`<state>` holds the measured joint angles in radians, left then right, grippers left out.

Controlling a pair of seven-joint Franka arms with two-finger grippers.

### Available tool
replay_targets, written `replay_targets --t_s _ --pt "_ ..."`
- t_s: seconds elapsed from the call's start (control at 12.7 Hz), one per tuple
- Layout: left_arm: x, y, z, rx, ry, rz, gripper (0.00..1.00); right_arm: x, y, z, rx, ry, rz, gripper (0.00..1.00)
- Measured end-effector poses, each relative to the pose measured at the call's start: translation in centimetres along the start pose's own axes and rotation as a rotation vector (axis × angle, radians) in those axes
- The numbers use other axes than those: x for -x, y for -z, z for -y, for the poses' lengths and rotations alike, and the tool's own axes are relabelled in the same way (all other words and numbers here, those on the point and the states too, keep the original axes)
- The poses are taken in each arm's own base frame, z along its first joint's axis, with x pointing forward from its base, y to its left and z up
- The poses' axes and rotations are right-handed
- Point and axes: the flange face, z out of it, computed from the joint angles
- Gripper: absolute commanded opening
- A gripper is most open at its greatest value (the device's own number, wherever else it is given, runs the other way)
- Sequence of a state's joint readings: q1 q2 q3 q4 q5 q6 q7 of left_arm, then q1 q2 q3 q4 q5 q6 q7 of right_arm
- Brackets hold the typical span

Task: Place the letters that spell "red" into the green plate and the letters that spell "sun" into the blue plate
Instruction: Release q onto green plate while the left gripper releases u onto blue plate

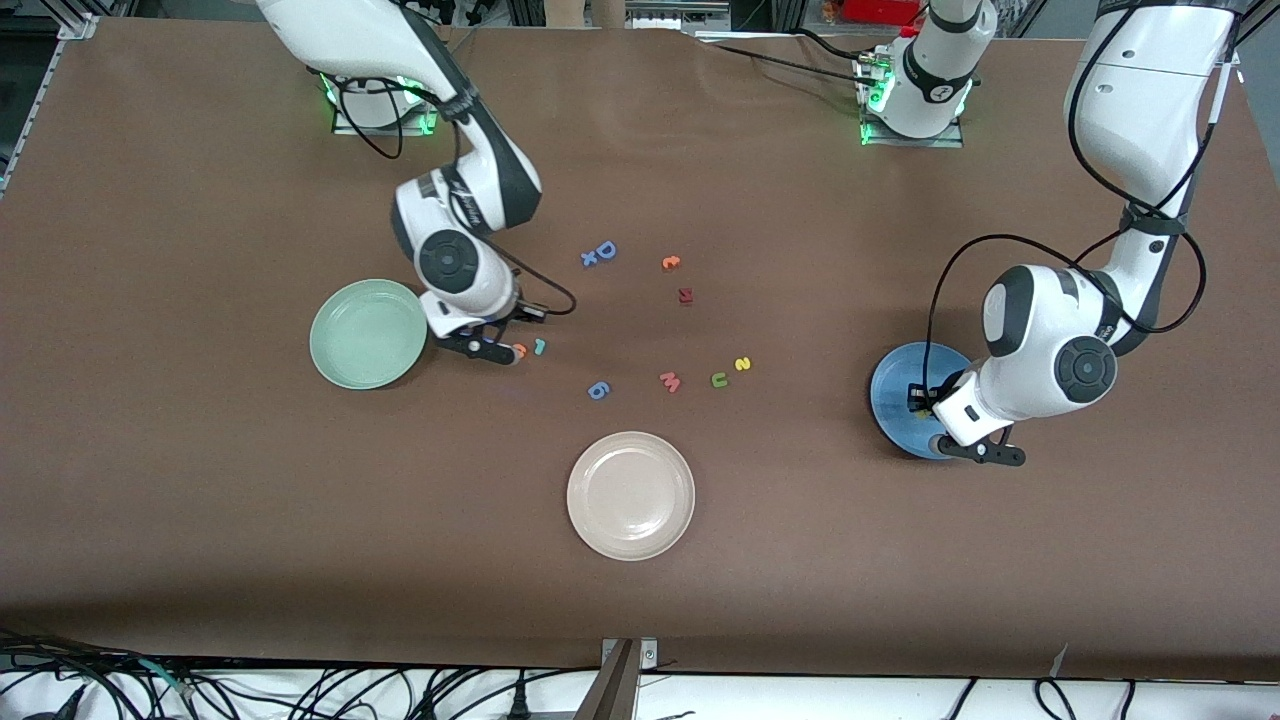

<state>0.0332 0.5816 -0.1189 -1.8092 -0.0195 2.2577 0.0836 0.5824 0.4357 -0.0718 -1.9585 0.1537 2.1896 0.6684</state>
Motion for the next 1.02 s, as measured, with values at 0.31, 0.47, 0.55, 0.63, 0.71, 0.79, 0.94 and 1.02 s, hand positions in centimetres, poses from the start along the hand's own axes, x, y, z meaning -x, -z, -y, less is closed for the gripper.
replay_targets --t_s 0.31,0.47,0.55,0.63,0.71,0.79,0.94,1.02 --pt "0.0 0.0 -0.2 -0.007 -0.012 -0.001 1.00 -3.5 5.9 -7.8 0.011 0.046 0.021 0.14" --pt "-0.2 0.5 -1.4 0.001 -0.031 -0.009 1.00 -5.1 5.2 -11.5 0.029 0.079 0.047 0.14" --pt "-0.3 0.9 -2.6 0.008 -0.045 -0.011 1.00 -5.7 4.2 -13.5 0.041 0.095 0.067 0.14" --pt "-0.2 1.4 -4.1 0.015 -0.047 -0.006 1.00 -6.3 3.0 -15.5 0.053 0.116 0.089 0.14" --pt "-0.1 1.9 -6.0 0.019 -0.030 -0.005 1.00 -6.9 1.7 -17.7 0.064 0.132 0.114 0.14" --pt "0.1 2.3 -8.3 0.019 -0.009 -0.001 1.00 -7.6 0.4 -19.8 0.070 0.141 0.139 0.14" --pt "0.7 2.6 -13.6 0.011 -0.005 0.004 1.00 -8.6 -2.3 -23.0 0.071 0.151 0.186 0.14" --pt "1.2 2.5 -16.5 0.008 -0.013 0.007 1.00 -8.9 -3.4 -23.6 0.052 0.152 0.205 0.14"
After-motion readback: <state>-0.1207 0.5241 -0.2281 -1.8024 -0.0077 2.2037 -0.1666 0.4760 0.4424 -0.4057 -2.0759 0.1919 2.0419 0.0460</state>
